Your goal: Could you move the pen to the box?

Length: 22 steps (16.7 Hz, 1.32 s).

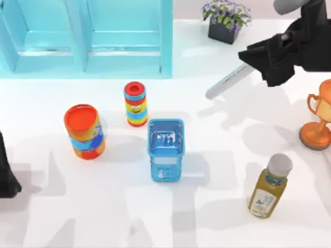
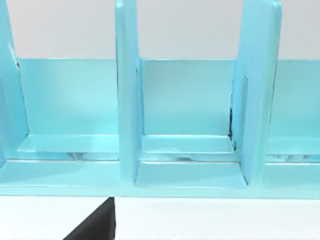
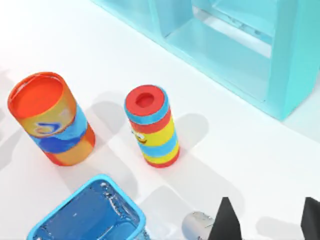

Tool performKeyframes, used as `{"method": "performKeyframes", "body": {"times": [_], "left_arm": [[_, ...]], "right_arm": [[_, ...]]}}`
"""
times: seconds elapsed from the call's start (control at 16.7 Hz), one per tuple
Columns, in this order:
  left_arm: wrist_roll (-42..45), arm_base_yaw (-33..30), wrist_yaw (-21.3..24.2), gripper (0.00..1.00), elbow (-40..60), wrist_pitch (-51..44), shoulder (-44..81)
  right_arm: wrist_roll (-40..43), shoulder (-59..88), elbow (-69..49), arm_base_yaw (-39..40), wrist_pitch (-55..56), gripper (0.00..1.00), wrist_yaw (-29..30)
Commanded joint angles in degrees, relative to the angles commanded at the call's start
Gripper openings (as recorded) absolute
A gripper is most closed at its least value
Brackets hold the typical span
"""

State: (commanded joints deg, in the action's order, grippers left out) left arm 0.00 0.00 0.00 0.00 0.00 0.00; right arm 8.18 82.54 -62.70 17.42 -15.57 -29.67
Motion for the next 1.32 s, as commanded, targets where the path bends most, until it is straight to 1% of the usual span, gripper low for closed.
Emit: {"method": "performKeyframes", "body": {"times": [0.24, 0.42, 0.66, 0.9, 1.08, 1.32], "left_arm": [[0.0, 0.0, 0.0, 1.0, 0.0, 0.0, 0.0], [0.0, 0.0, 0.0, 1.0, 0.0, 0.0, 0.0], [0.0, 0.0, 0.0, 1.0, 0.0, 0.0, 0.0], [0.0, 0.0, 0.0, 1.0, 0.0, 0.0, 0.0], [0.0, 0.0, 0.0, 1.0, 0.0, 0.0, 0.0], [0.0, 0.0, 0.0, 1.0, 0.0, 0.0, 0.0]], "right_arm": [[5.67, -0.18, -7.38, -7.51, -4.16, 0.0, -0.29], [11.57, -0.32, -13.58, -15.5, -11.16, 0.0, 0.76], [19.7, -0.55, -19.73, -27.09, -25.04, 0.0, 4.49], [26.17, -0.86, -22.16, -36.99, -41.39, 0.0, 9.85], [29.05, -1.0, -22.15, -41.71, -49.12, 0.0, 13.35], [29.71, -1.49, -21.39, -43.08, -51.69, 0.0, 14.8]]}}
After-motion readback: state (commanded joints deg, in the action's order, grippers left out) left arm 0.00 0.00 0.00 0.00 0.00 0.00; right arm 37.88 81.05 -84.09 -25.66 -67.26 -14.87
